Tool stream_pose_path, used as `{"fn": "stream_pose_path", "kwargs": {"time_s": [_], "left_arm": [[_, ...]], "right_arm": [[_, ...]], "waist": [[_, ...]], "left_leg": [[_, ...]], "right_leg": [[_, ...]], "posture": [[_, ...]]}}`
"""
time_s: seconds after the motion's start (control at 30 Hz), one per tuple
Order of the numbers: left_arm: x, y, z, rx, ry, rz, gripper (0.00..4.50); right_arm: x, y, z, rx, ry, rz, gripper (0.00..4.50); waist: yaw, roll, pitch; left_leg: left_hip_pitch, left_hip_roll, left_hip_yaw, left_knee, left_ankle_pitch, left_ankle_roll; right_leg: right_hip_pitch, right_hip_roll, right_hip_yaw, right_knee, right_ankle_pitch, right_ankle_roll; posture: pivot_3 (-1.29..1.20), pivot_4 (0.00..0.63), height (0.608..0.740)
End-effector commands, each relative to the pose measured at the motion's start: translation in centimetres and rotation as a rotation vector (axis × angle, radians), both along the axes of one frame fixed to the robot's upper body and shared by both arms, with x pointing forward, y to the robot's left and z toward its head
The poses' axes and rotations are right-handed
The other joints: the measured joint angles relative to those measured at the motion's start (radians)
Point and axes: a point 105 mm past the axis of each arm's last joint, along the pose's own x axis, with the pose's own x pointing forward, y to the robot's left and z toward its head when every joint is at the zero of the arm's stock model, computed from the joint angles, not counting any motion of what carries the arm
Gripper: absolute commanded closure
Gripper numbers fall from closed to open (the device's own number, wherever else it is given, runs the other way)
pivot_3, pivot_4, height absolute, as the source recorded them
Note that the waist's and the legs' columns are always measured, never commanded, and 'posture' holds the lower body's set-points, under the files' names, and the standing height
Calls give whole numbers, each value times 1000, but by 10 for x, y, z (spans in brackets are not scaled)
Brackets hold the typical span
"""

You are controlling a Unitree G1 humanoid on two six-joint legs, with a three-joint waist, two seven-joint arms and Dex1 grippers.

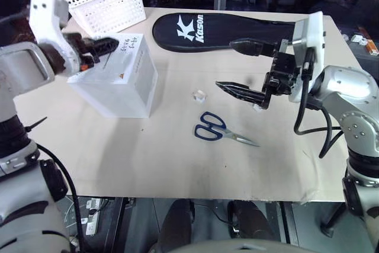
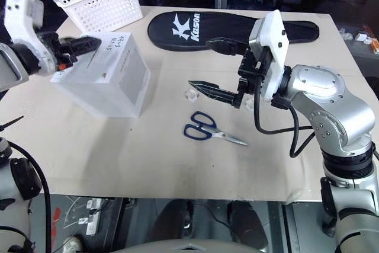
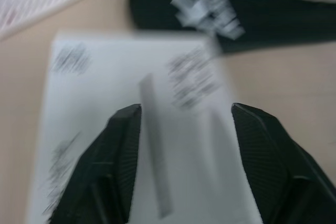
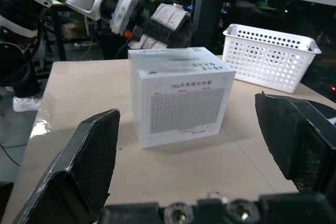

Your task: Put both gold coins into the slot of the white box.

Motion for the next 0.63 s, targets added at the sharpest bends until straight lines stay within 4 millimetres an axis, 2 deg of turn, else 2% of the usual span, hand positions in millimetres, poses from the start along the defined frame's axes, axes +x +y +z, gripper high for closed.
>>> {"fn": "stream_pose_path", "kwargs": {"time_s": [0.03, 0.17, 0.2, 0.23, 0.27, 0.33, 0.37, 0.5, 0.63], "left_arm": [[-36, -54, 17, 28, -190, -329, 1959], [-55, -95, -21, 62, -170, -555, 1959], [-63, -104, -30, 54, -162, -627, 1532], [-68, -112, -39, 33, -150, -677, 1400], [-71, -114, -46, 18, -143, -698, 1013], [-70, -111, -66, 32, -110, -685, 182], [-72, -106, -79, 55, -81, -680, 74], [-78, -97, -114, 83, -16, -679, 74], [-83, -77, -150, 106, 64, -650, 74]], "right_arm": [[-7, -11, 10, 27, -51, -31, 0], [-6, -41, -8, 21, 15, -151, 0], [-7, -50, -15, 10, 38, -194, 0], [-9, -61, -25, -18, 61, -247, 0], [-11, -68, -34, -46, 76, -287, 0], [-19, -86, -51, -93, 116, -377, 0], [-25, -96, -59, -101, 145, -418, 0], [-45, -131, -80, -130, 214, -539, 0], [-67, -170, -104, -178, 277, -680, 0]], "waist": [[5, 0, 0], [9, 0, 0], [10, 0, 0], [17, 0, 0], [18, 0, 0], [21, 0, 0], [20, 1, -1], [18, 2, -1], [23, 2, -2]], "left_leg": [[0, 0, 0, 0, 0, 0], [1, -1, 0, 0, 2, -3], [1, 0, 0, 0, 1, -1], [1, 0, 0, 0, 0, 0], [1, -1, 0, 0, 0, 0], [1, 0, 0, 1, 0, 0], [1, -1, 0, 0, 0, 0], [4, 0, 1, 0, 0, 0], [7, 0, 0, 1, 0, 1]], "right_leg": [[0, 0, 0, -1, 0, 0], [1, -1, 0, -1, 0, 0], [1, -1, -1, -1, 0, 0], [1, -1, 0, 0, 0, 0], [2, -1, 0, 0, 0, 0], [2, 0, 0, -1, 0, 0], [2, 0, 0, -1, 0, 0], [3, 2, 2, 0, 0, 0], [9, 1, 0, -3, -1, 0]], "posture": [[0, 150, 740], [0, 150, 740], [0, 150, 740], [0, 150, 740], [0, 150, 740], [0, 150, 740], [0, 150, 740], [0, 150, 740], [0, 150, 740]]}}
